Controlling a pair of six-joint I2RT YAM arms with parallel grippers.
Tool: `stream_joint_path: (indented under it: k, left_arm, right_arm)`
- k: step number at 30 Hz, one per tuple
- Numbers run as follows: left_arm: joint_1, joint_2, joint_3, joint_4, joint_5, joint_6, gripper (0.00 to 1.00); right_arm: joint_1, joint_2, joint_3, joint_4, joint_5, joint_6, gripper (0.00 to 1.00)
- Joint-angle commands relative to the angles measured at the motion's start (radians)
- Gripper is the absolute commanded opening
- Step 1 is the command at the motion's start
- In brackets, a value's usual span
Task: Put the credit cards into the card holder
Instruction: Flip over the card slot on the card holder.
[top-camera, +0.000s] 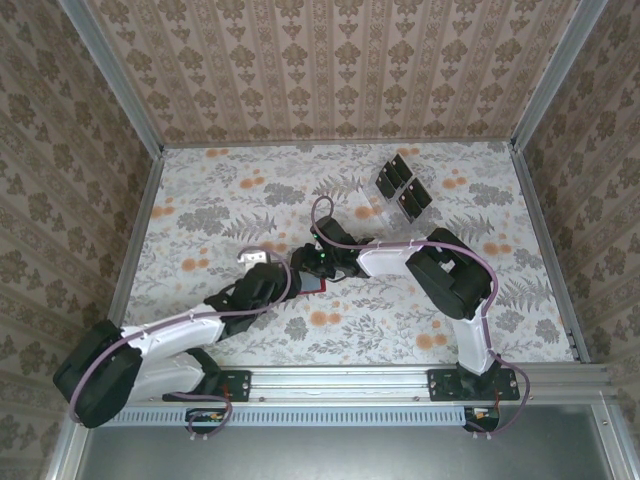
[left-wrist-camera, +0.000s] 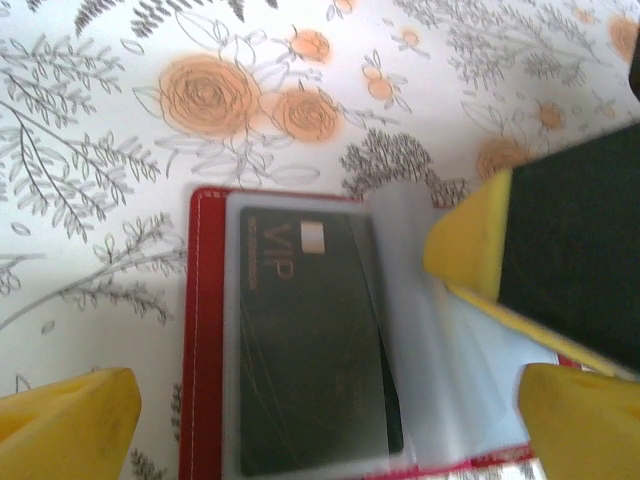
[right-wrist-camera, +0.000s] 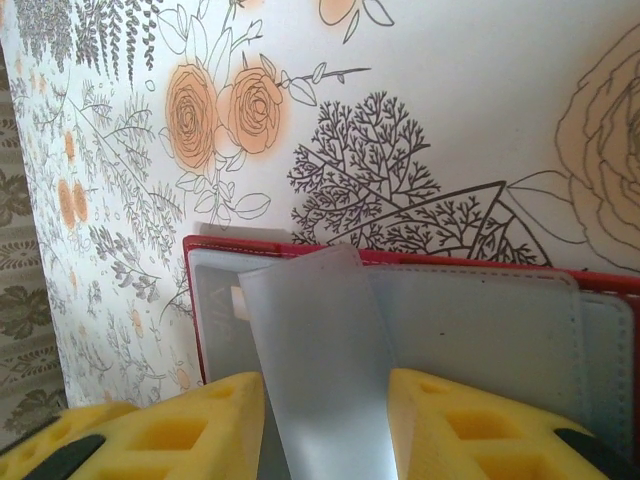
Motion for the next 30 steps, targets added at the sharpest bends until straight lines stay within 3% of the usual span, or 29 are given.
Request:
stream_joint_path:
  k: [1,8,30]
  left_arm:
    - [-0.021,-0.083,-0.038,-0.086,-0.065,-0.018,1.00]
    - [-0.018,-0.142,-0.065,-0.115,-0.050,-0.002,1.00]
    - [-0.009,0.123,0.058,0.001,-0.008,0.071,1.00]
  right_arm:
    - [0.009,0.029,-0.038,-0.061,-0.011,0.014,0.40]
    - [0.008,0.038,-0.032,-0.065,-0.017,0.014,0.40]
    - [0.002,0.038,-0.049,-0.052,-0.026,0.020,0.40]
